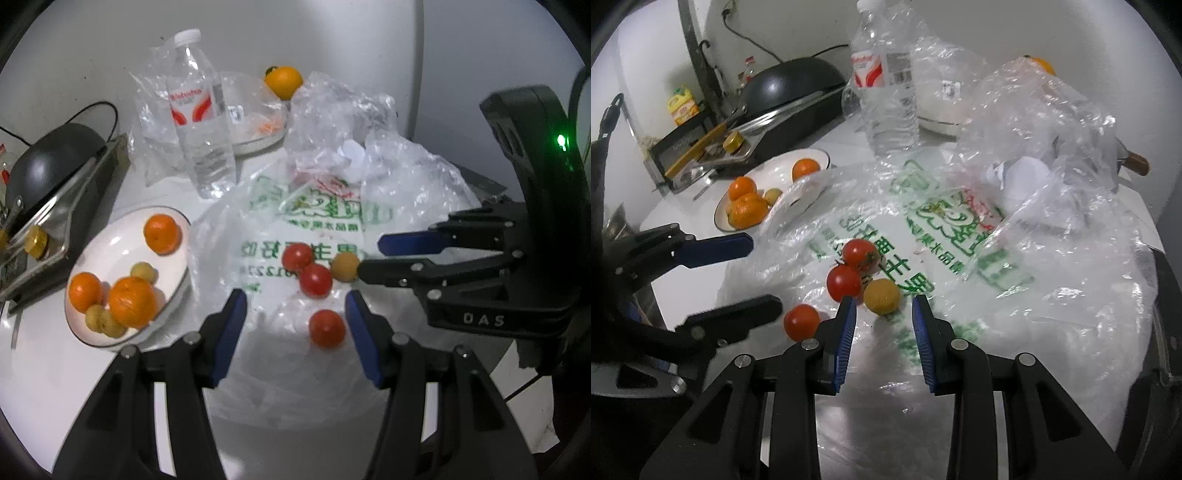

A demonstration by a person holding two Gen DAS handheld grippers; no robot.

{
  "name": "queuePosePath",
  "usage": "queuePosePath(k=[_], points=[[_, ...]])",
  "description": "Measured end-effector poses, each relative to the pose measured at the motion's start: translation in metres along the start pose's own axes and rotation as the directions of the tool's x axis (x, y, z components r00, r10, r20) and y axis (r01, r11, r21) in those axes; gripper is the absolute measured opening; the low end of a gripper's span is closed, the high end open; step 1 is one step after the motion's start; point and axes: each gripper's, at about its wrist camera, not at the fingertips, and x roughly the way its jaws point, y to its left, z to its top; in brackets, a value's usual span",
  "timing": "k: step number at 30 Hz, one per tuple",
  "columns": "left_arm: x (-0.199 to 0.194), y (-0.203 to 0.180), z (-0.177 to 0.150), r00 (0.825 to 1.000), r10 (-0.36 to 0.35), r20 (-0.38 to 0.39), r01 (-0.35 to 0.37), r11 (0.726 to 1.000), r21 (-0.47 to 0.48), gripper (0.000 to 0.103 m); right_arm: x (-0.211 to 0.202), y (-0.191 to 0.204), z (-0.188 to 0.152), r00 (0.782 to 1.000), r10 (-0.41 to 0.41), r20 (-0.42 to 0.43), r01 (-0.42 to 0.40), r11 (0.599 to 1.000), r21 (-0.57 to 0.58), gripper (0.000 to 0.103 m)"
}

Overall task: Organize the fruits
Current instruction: 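Move both open tools back over the plastic fruit bag, then grasp a red cherry tomato with the left tool while the right tool grasps a yellow fruit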

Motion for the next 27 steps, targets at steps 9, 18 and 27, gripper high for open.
queuePosePath(k=[9,18,27], points=[[0.015,-0.01,-0.004,0.999,-0.006,-0.052,0.008,0.999,0.034,0.056,0.012,-0.002,0.007,1.0,0.025,-0.013,-0.025,1.0,-0.018,0.034],[0.026,-0.016,-0.007,0.996,-0.014,-0.094,0.021,0.997,0.073,0.038,0.027,-0.005,0.008,0.999,0.032,-0.035,-0.032,0.999,-0.021,0.033],[0.031,-0.02,-0.009,0.992,-0.043,-0.115,0.051,0.996,0.075,0.028,0.029,-0.002,0.008,0.999,0.018,-0.037,-0.019,0.999,-0.04,0.027]])
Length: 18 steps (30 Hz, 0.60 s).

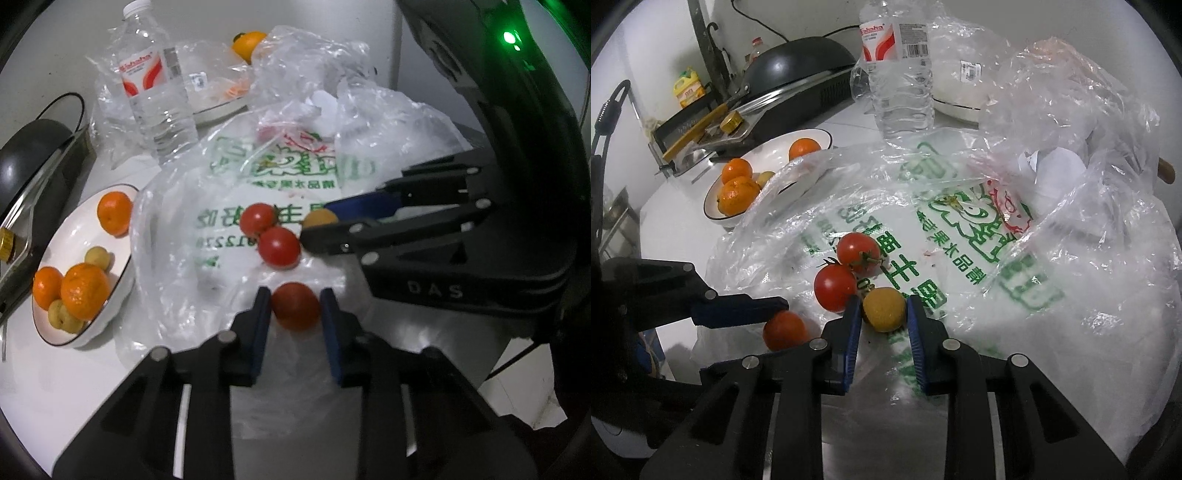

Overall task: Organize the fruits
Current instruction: 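Grasp a red cherry tomato with the left tool while the right tool grasps a yellow fruit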

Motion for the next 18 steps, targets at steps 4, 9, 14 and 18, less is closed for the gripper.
queuePosePath(k=[4,9,14,18], points=[[-0.004,-0.001,-0.001,1.0,-0.003,0.011,0.003,1.0,0.004,0.027,-0.007,0.001,0.001,1.0,-0.007,0.015,0.007,1.0,0.003,0.027],[-0.014,0.0,0.001,0.999,0.005,0.05,-0.006,1.0,0.01,0.027,-0.018,0.004,0.001,0.999,-0.022,0.032,0.022,1.0,0.0,0.027],[-0.028,0.003,0.003,0.995,0.027,0.091,-0.029,0.999,0.022,0.027,-0.025,0.005,-0.002,0.998,-0.048,0.04,0.047,0.999,0.008,0.027],[-0.038,0.009,0.004,0.993,0.03,0.116,-0.032,0.999,0.017,0.027,-0.035,0.008,-0.001,0.996,-0.06,0.059,0.059,0.998,0.016,0.027]])
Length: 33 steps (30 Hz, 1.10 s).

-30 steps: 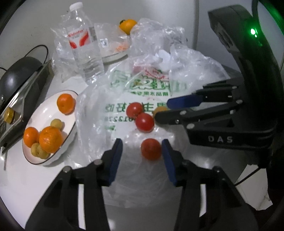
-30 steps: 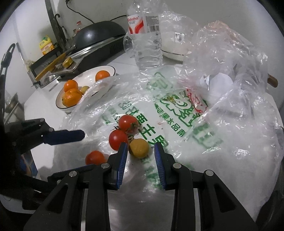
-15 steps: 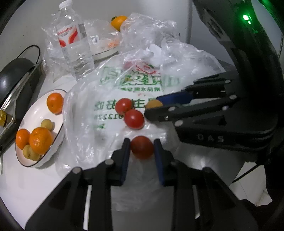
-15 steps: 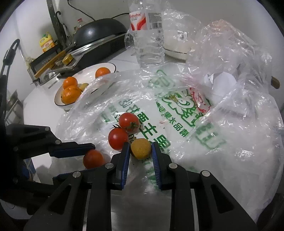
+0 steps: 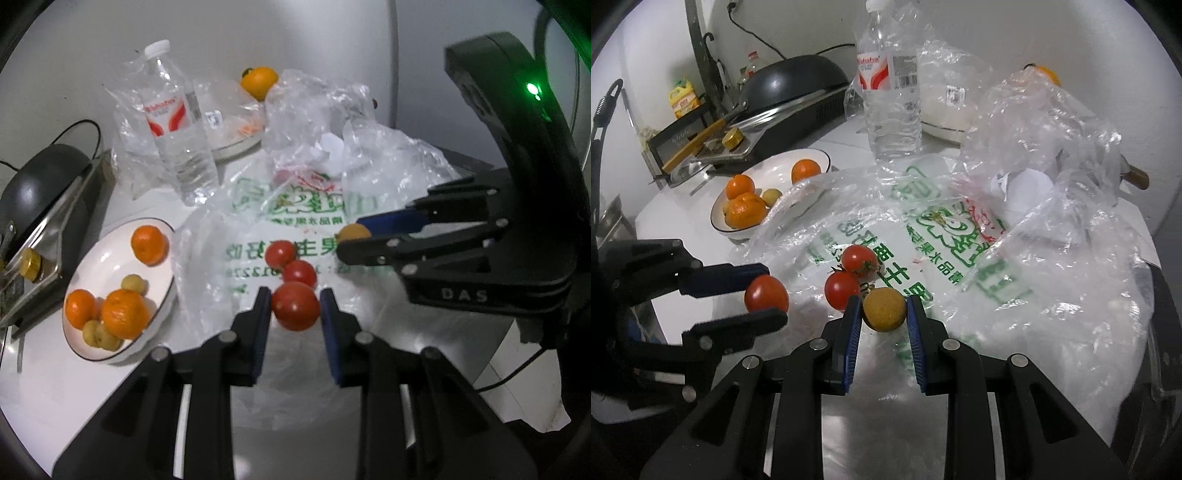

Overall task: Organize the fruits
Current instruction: 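Grasp a red cherry tomato with the left tool while the right tool grasps a yellow fruit, then carry the cherry tomato and yellow fruit in both tools to the plate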

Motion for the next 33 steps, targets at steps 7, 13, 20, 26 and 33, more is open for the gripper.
queuePosePath(k=[7,13,20,26,33], points=[[-0.02,0.01,0.003,0.999,0.015,0.045,-0.014,1.0,-0.013,0.027,-0.011,0.008,0.002,1.0,-0.003,0.025,0.003,1.0,-0.005,0.027],[-0.033,0.023,0.001,0.997,0.039,0.071,-0.037,0.999,-0.03,0.027,-0.017,0.021,0.006,0.999,0.006,0.038,-0.005,1.0,-0.026,0.027],[-0.044,0.035,-0.007,0.995,0.056,0.083,-0.052,0.997,-0.053,0.027,-0.02,0.037,0.011,0.999,0.014,0.046,-0.012,0.999,-0.047,0.027],[-0.051,0.048,-0.013,0.993,0.076,0.093,-0.07,0.995,-0.075,0.027,-0.017,0.055,0.016,0.999,0.013,0.041,-0.01,0.997,-0.078,0.027],[-0.058,0.068,-0.019,0.99,0.092,0.104,-0.081,0.991,-0.107,0.027,-0.01,0.074,0.025,0.999,0.016,0.031,-0.013,0.994,-0.107,0.027]])
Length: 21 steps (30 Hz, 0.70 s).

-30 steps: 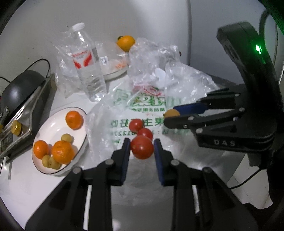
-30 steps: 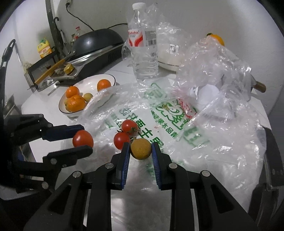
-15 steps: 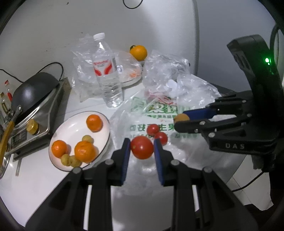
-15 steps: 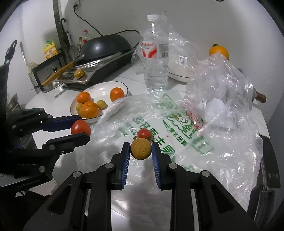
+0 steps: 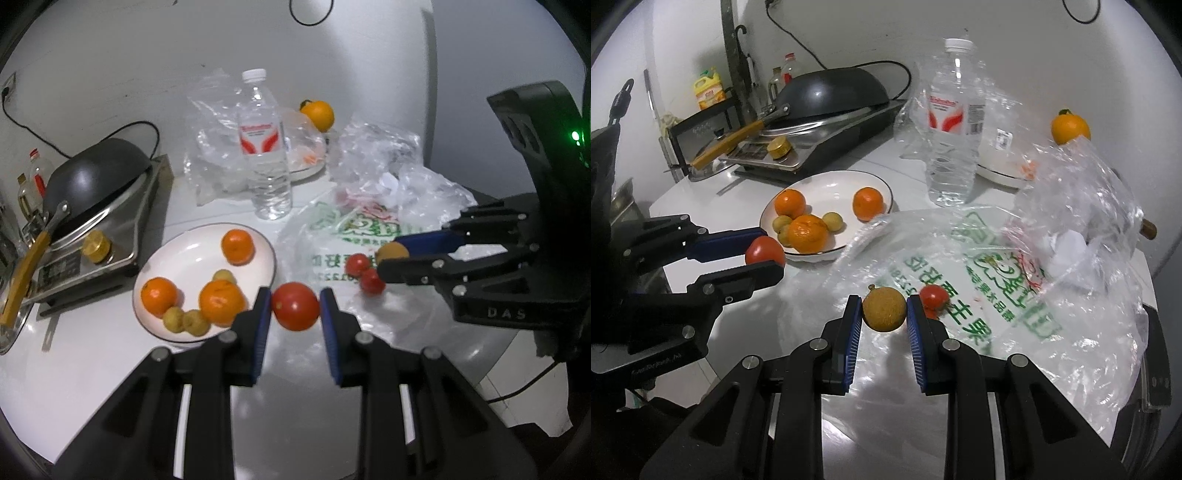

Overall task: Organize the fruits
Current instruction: 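Carry the cherry tomato and yellow fruit in both tools to the plate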

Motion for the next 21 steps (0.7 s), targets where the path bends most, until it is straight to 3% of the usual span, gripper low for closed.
queuePosePath(k=[21], points=[[0.003,0.065,-0.002,0.999,0.032,0.027,-0.031,0.998,-0.062,0.027,0.037,0.037,0.044,1.0,0.013,-0.028,-0.015,0.997,-0.072,0.027]])
